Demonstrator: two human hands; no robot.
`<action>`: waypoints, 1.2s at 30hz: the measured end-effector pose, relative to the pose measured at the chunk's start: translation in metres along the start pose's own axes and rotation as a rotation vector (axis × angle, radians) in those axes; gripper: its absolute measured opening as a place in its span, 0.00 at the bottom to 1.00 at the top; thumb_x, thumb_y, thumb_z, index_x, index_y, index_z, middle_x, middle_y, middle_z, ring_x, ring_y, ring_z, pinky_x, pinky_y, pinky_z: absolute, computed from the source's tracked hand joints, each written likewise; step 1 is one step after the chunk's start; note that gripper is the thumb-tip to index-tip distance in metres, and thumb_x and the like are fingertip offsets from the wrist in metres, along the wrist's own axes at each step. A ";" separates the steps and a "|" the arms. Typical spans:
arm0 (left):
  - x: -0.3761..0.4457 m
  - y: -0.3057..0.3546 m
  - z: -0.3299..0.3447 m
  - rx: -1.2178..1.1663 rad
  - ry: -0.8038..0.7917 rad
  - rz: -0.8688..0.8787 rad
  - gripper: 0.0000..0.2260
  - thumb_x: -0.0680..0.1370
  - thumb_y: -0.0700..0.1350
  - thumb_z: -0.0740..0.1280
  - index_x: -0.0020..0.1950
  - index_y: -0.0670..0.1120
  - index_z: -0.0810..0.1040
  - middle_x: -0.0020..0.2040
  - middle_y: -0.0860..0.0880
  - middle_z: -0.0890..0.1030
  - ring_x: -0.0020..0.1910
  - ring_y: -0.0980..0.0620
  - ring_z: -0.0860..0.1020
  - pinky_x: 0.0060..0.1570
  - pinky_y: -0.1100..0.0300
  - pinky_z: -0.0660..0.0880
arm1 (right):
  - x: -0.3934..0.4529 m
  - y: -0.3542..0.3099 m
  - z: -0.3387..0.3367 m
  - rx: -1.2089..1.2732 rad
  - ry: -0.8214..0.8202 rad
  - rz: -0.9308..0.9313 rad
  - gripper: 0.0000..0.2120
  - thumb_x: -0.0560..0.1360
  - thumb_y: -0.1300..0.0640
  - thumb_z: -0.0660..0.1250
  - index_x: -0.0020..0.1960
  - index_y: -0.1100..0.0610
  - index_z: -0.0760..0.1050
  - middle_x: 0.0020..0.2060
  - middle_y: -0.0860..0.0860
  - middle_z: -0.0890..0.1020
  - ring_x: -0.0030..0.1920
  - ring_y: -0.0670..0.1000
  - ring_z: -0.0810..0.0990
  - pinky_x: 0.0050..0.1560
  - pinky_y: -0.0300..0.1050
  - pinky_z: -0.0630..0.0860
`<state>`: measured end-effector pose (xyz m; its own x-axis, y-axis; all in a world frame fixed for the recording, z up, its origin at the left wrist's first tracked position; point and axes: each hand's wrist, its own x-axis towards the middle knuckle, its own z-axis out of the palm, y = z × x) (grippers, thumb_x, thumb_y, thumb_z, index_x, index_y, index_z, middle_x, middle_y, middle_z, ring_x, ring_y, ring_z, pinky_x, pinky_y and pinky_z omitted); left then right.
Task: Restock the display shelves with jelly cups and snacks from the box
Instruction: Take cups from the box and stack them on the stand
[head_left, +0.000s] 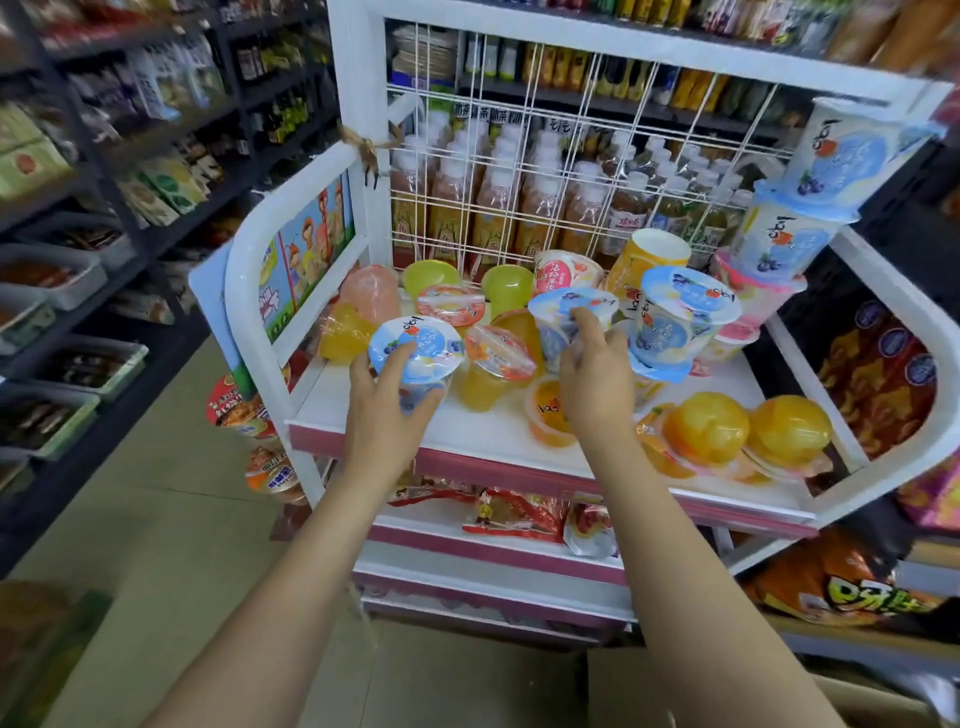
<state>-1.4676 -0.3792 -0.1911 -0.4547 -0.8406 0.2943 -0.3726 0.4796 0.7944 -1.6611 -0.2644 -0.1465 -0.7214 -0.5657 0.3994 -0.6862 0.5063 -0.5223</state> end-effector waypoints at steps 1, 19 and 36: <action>-0.003 0.000 0.001 0.021 0.006 0.024 0.28 0.76 0.50 0.73 0.75 0.50 0.69 0.74 0.41 0.60 0.71 0.44 0.67 0.57 0.58 0.74 | -0.007 0.003 0.000 0.031 0.000 -0.015 0.23 0.80 0.61 0.63 0.74 0.55 0.67 0.55 0.63 0.73 0.38 0.63 0.75 0.38 0.48 0.69; -0.004 0.003 0.025 0.707 -0.141 0.369 0.30 0.81 0.65 0.46 0.81 0.57 0.53 0.82 0.53 0.54 0.80 0.44 0.51 0.74 0.38 0.36 | -0.071 0.041 0.023 -0.189 -0.134 -0.156 0.32 0.81 0.36 0.46 0.77 0.54 0.64 0.76 0.59 0.64 0.78 0.61 0.57 0.74 0.59 0.59; -0.153 0.084 0.083 0.140 -0.086 0.499 0.13 0.79 0.50 0.61 0.52 0.44 0.82 0.50 0.49 0.82 0.51 0.49 0.78 0.54 0.52 0.69 | -0.192 0.127 -0.089 0.155 -0.034 -0.011 0.20 0.79 0.44 0.58 0.64 0.54 0.75 0.57 0.48 0.79 0.56 0.48 0.77 0.46 0.44 0.75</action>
<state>-1.4959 -0.1895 -0.2138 -0.6670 -0.4807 0.5693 -0.1960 0.8503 0.4884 -1.6179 -0.0333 -0.2224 -0.7083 -0.5940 0.3814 -0.6698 0.3946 -0.6290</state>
